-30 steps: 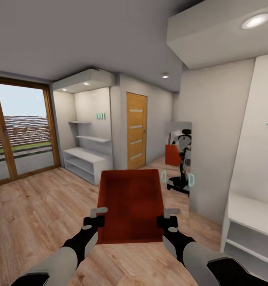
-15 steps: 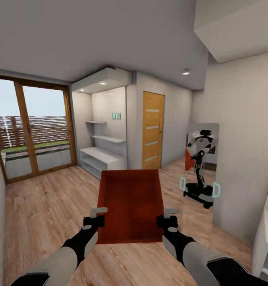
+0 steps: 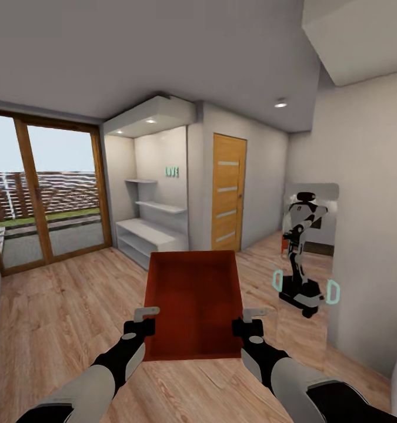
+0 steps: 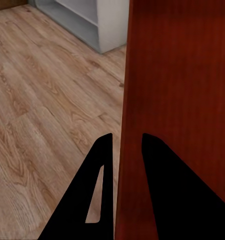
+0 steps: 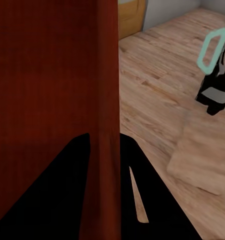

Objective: Move the two storage containers from the living room to the garage. In the garage, place one container on the floor and stack the other container on top of it (either order is fine).

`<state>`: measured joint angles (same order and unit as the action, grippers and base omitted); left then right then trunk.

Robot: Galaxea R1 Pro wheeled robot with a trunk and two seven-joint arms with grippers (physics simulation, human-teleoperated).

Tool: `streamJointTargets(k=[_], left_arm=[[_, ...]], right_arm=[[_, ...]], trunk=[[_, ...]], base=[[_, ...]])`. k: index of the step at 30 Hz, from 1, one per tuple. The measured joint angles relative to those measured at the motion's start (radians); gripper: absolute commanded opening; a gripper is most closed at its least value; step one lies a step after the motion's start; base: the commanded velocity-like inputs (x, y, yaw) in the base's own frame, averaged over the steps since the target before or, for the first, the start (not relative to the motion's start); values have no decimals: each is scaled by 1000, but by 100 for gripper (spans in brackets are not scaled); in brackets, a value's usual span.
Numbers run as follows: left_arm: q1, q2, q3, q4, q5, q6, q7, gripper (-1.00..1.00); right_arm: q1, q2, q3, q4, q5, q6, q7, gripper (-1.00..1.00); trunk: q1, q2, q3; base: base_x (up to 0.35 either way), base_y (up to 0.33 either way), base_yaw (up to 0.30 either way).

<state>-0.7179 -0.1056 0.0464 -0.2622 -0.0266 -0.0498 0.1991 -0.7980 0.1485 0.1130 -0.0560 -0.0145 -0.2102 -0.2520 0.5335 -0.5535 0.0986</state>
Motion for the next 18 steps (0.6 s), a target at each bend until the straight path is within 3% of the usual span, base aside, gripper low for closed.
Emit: streamJointTargets(k=[18], left_arm=[[0, 0, 0, 0, 0, 0, -1, -100]], right_arm=[[0, 0, 0, 0, 0, 0, -1, -100]], trunk=[[0, 0, 0]], base=[[330, 0, 0]])
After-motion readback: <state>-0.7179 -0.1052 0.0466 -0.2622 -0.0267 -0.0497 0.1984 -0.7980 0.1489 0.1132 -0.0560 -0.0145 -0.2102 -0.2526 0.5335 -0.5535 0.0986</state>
